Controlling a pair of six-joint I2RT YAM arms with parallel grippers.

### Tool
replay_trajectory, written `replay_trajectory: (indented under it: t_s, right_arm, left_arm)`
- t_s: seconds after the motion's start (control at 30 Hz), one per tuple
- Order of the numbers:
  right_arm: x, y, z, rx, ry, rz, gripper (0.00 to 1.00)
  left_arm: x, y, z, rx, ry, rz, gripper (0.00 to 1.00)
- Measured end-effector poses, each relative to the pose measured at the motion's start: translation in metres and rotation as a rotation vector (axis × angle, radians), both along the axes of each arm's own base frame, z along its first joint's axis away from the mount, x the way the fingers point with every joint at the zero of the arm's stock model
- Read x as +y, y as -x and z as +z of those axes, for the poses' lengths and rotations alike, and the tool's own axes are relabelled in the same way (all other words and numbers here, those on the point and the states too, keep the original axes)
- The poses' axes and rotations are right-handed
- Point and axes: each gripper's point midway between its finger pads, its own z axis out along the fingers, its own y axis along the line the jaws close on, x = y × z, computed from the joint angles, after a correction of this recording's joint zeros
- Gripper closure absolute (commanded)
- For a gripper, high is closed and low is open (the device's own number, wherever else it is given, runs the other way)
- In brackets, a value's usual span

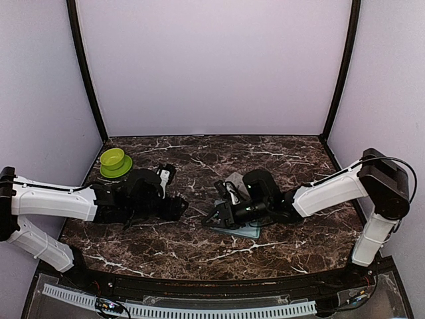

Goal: Organize the sunglasses
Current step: Fold the left temple of the sunglasses on the sunglasses.

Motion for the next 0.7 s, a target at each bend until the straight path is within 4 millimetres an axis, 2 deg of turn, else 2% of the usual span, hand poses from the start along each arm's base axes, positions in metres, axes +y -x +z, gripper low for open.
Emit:
replay_trajectory:
  t_s: [0.23,0.43,0.57,0.7]
  right_arm:
    - [-0.003,-0.003,0.001,-0.029,0.016,-0.01,0.73]
    - [-0.004,-0.007,0.005,-0.066,0.029,-0.019,0.73]
    - [-0.006,-0.009,0.001,-0.088,0.058,-0.023,0.74]
    - [-0.008,-0.009,-0.005,-0.113,0.109,-0.024,0.74]
  left_arm:
    - [0.0,0.008,-0.013,0.063,-0.015,-0.018,0.27]
    - [-0.002,0.012,-0.014,0.086,-0.001,-0.023,0.26]
    - [-0.002,0.012,-0.002,0.071,0.032,-0.023,0.21]
    - [-0.003,0.011,0.022,0.031,0.096,-0.02,0.17]
